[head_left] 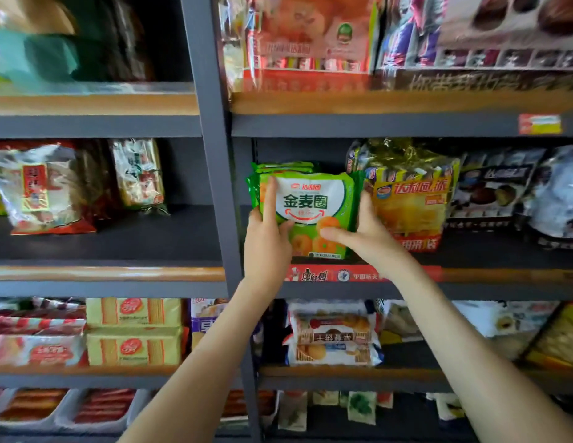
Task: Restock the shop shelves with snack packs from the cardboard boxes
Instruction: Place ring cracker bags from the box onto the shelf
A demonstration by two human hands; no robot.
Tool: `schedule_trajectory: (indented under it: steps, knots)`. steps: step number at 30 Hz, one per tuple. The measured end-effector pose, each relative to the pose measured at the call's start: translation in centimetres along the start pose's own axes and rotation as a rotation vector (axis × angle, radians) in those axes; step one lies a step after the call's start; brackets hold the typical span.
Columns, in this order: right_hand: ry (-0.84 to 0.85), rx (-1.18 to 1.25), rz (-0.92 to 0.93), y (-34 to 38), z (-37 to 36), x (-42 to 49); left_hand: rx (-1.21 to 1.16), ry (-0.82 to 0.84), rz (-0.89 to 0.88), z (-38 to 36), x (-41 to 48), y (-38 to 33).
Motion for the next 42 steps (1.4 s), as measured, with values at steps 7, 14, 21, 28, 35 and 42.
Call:
schedule_trajectory:
  steps: [7,14,21,28,35,42]
  knots:
    - [-0.035,-0.229,-0.016,-2.0,-2.2,5.8,0.073,0.122,0.177,-4.4,2.1,5.7]
    - [-0.015,-0.333,0.058,-2.9,-4.5,8.9,0.346,0.181,0.260,-5.5,3.1,8.9]
    - [-0.159,-0.569,-0.015,-3.7,-3.3,9.4,0.551,0.159,0.141,-5.1,3.2,7.9]
    - [-0.481,-0.690,0.131,-1.9,-2.4,1.2,0.367,0.212,-0.056,-3.9,-1.4,2.0]
    - [-0.433,-0.401,0.391,-3.4,-10.3,-8.5,0.131,0.207,-0.049,0.1,-13.0,3.4]
    - [0.355,-0.487,0.064,-11.4,-29.4,-12.2,0.142,0.378,0.711,8.7,-30.8,16.0]
Point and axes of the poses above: each hand's wrist, its own x-axis towards the middle knuckle, its own z-axis out of the back of the hand, y = z × x, the point moved 9 cm from there along x, towards the middle knuckle, and after that the axes turned 14 degrees about -z, right-handed, at the moved point
